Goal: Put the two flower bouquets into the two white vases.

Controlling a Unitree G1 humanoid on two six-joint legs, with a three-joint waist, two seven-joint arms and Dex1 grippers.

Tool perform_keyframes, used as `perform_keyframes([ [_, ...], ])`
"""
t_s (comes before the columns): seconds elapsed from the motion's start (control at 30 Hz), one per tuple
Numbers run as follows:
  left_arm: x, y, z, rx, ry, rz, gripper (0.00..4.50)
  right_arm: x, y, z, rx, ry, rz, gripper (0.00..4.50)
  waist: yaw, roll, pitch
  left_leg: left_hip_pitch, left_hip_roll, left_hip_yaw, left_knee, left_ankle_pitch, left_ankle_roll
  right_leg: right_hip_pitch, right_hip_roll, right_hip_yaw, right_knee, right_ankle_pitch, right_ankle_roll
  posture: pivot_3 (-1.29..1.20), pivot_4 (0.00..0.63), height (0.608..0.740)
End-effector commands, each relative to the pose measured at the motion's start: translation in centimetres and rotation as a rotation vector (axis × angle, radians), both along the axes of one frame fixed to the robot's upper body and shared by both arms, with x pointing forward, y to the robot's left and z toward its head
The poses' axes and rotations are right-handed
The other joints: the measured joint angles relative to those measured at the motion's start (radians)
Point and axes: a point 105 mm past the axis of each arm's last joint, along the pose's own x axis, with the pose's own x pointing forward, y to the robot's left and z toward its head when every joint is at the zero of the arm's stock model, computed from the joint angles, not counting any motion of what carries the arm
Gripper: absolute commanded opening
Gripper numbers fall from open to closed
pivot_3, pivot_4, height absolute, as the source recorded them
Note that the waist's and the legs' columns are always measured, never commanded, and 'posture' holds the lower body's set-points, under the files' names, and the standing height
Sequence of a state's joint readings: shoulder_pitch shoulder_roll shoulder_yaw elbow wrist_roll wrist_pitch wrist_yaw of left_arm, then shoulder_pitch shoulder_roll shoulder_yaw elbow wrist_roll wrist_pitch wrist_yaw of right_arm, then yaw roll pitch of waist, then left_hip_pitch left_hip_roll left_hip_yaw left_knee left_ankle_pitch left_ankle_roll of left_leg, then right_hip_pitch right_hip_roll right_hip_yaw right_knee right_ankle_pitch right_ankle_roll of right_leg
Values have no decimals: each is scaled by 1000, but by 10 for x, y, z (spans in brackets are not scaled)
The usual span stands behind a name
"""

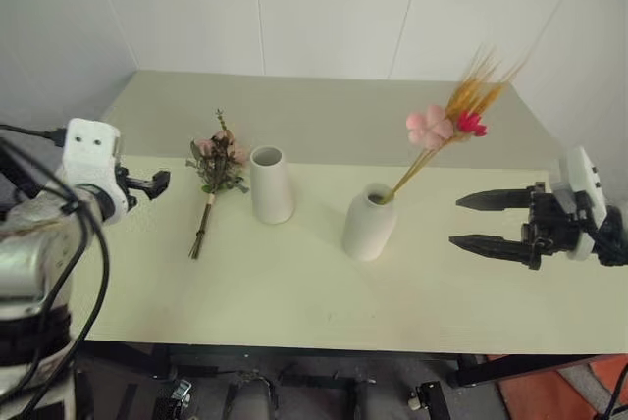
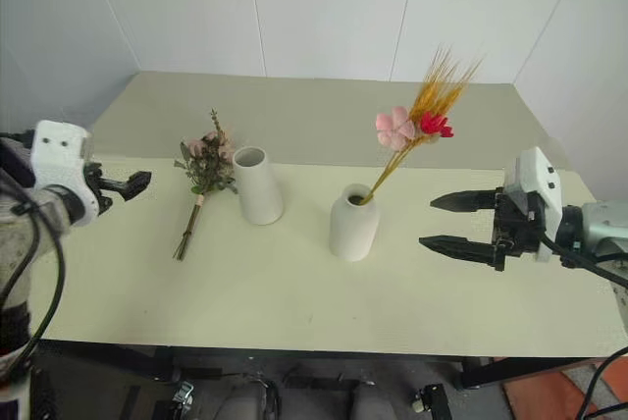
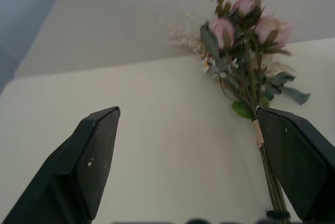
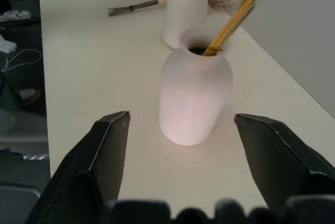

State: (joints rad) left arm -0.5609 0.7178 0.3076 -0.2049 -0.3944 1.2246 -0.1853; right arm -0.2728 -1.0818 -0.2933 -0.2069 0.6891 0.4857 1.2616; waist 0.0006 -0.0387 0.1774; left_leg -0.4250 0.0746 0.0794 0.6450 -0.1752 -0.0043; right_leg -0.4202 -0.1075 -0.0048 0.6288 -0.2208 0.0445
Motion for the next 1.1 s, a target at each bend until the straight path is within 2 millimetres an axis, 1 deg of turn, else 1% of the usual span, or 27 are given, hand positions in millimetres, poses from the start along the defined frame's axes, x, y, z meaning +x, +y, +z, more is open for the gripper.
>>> perform_keyframes([
  [0.03,10,-17,-9,-36,101,-49,4500,-6,5,18,-21,-51,52,3831,-1,-2,1,-1,0,0,0,0,0,-1,0,0,0,0,0,0,150,740],
  [0.1,16,-29,-11,-79,154,-107,4500,-8,7,19,-22,-49,68,3831,0,-4,2,-2,0,-1,0,0,0,-2,0,0,0,1,-2,0,150,740],
  [0.13,18,-34,-11,-97,185,-130,4500,-8,8,20,-23,-50,72,3831,1,-4,2,-4,0,-1,0,0,0,-3,0,0,0,3,-6,0,150,740],
  [0.23,28,-44,-13,-150,249,-181,4500,-8,9,22,-18,-50,72,3831,5,-4,2,-5,-1,-2,0,0,0,-3,0,-1,-1,4,-7,0,150,740],
  [0.3,37,-43,-18,-117,282,-162,4500,-8,9,22,-22,-51,61,3831,6,-4,2,-5,-1,-3,0,0,0,-3,0,-1,-1,4,-6,0,150,740],
  [0.43,50,-42,-23,-149,345,-147,4500,-12,8,22,-26,-52,50,3831,7,-4,2,-5,-2,-4,0,0,0,-3,0,-1,0,4,-6,0,150,740],
  [0.5,58,-44,-24,-184,363,-143,4500,-13,7,23,-22,-52,42,3831,10,-4,2,-5,-2,-4,0,0,0,-3,0,-1,0,4,-6,0,150,740],
  [0.57,66,-47,-26,-184,366,-149,4500,-15,6,23,-19,-51,38,3831,11,-4,2,-6,-3,-5,1,0,0,-3,0,-1,0,4,-6,0,150,740],
  [0.7,81,-56,-25,-210,362,-180,4500,-15,4,20,-29,-50,15,3831,15,-4,2,-7,-3,-6,1,0,0,-3,0,-3,-1,4,-6,0,150,740],
  [0.8,85,-63,-27,-199,392,-216,3861,-15,3,20,-26,-46,12,3875,13,-5,2,-8,-3,-6,3,0,0,-3,0,-3,-1,4,-6,0,150,740],
  [0.97,89,-64,-35,-186,428,-208,2193,-14,3,19,-23,-45,-2,3875,10,-5,2,-9,-3,-7,3,0,0,-3,0,-4,-1,4,-6,0,150,740],
  [1.1,91,-68,-36,-172,437,-215,852,-13,2,18,-22,-47,-13,3875,11,-5,2,-10,-3,-8,4,0,0,-3,0,-5,0,4,-6,0,150,740],
])
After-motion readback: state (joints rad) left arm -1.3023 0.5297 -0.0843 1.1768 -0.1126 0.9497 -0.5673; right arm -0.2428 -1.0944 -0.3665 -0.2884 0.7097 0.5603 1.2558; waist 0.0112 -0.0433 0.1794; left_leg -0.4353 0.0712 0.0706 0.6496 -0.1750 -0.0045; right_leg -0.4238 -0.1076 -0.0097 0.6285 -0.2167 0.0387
